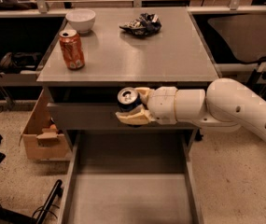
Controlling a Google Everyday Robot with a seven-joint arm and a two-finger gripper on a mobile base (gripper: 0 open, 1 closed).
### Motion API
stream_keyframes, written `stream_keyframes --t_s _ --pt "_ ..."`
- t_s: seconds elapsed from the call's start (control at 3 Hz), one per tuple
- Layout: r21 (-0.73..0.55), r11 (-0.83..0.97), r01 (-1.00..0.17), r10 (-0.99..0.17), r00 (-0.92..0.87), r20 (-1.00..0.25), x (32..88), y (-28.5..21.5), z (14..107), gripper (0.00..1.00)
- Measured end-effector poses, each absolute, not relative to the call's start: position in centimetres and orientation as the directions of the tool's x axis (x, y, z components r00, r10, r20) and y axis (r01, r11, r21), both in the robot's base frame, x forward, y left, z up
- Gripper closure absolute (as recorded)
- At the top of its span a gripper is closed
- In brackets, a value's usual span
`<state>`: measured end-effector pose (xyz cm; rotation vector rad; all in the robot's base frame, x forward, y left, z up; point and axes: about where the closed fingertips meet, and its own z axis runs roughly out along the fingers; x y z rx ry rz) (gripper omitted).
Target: Place pepsi can into middle drawer
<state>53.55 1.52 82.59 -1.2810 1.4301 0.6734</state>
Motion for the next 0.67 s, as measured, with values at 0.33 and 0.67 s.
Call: stream_keyframes --t_s 0.33,0.67 --pt "-0.226 0.268 -0.937 -0.345 0.126 -0.930 53.5 1.5 82.6 1.00" --pt "-0.180 0.279 -0.943 -0.313 0.088 -0.946 53.6 1.7 80.1 1.00"
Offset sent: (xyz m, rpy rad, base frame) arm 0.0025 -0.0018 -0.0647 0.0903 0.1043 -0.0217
